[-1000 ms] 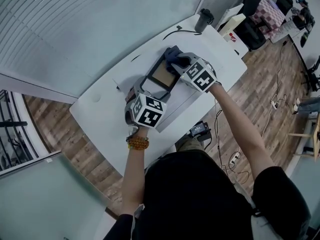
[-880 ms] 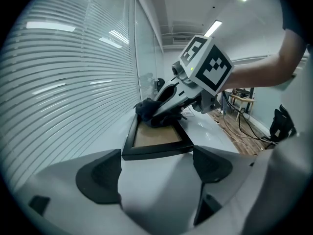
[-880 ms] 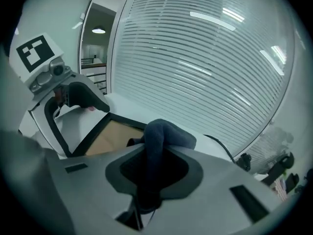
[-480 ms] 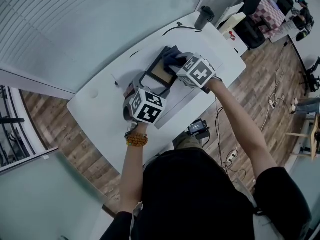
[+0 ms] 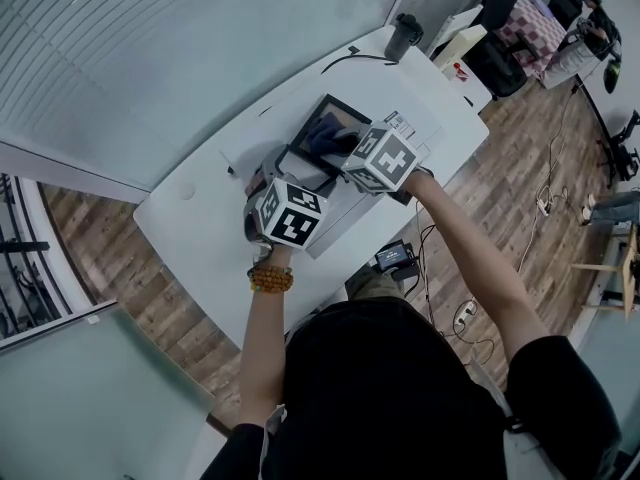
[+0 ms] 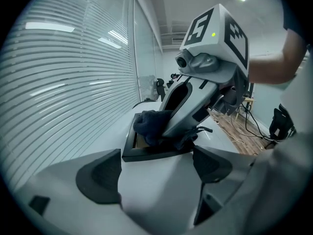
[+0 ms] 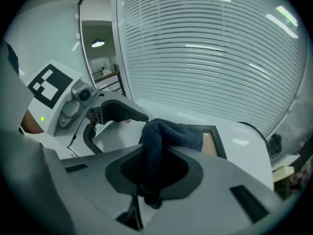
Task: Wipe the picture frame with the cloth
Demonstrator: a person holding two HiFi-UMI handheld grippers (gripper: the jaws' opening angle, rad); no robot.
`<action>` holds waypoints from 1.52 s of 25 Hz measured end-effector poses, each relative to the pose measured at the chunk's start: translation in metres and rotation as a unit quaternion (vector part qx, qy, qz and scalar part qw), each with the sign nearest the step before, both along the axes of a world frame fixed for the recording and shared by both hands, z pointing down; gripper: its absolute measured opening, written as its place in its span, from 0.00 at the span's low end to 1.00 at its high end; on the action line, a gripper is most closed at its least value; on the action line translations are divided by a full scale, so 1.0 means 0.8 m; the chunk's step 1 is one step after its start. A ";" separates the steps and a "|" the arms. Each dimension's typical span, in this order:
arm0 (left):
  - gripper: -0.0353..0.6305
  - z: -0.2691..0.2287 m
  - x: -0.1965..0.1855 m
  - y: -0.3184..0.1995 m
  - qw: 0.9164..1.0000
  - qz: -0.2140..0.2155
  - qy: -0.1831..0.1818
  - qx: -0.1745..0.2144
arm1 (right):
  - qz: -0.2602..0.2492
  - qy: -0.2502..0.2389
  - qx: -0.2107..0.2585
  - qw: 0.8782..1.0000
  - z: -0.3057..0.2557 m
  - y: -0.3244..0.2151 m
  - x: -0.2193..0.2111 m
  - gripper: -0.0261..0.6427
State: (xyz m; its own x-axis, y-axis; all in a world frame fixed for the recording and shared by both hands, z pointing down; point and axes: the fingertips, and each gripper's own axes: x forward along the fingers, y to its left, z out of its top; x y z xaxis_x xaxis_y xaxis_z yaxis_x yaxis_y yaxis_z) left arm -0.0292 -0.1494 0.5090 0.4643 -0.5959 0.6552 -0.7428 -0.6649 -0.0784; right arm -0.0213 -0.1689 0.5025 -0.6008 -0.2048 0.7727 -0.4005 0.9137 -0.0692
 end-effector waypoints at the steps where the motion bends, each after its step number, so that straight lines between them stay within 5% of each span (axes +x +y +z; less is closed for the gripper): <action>1: 0.72 -0.001 0.001 0.000 1.000 0.000 0.000 0.001 | 0.003 -0.012 -0.013 1.000 -0.002 0.001 0.000 0.11; 4: 0.72 -0.002 0.002 -0.001 1.000 0.000 0.001 0.002 | -0.004 -0.077 -0.086 0.993 -0.017 0.011 -0.002 0.11; 7: 0.72 -0.001 0.001 0.000 1.000 -0.001 0.002 0.002 | -0.028 -0.176 -0.168 0.970 -0.059 0.023 -0.009 0.11; 10: 0.72 -0.001 0.001 0.002 1.000 -0.001 0.002 0.003 | -0.009 -0.214 -0.125 0.969 -0.101 -0.009 0.001 0.11; 13: 0.72 -0.002 0.001 0.000 1.000 -0.002 0.002 0.003 | 0.033 -0.150 0.014 0.988 -0.105 -0.075 0.021 0.11; 15: 0.72 -0.001 -0.001 0.000 1.000 -0.002 0.002 0.002 | 0.054 -0.092 0.084 0.991 -0.086 -0.109 0.028 0.11; 19: 0.72 -0.002 -0.001 0.001 1.000 -0.003 0.002 0.001 | 0.040 0.003 0.134 0.990 -0.031 -0.127 0.018 0.11; 24: 0.72 -0.001 0.002 -0.003 1.000 0.000 0.002 0.000 | 0.087 -0.008 0.107 0.990 -0.007 -0.126 0.010 0.11; 38: 0.72 -0.001 0.001 0.000 1.000 0.002 -0.001 0.000 | 0.010 0.040 0.038 0.998 -0.001 -0.058 -0.011 0.11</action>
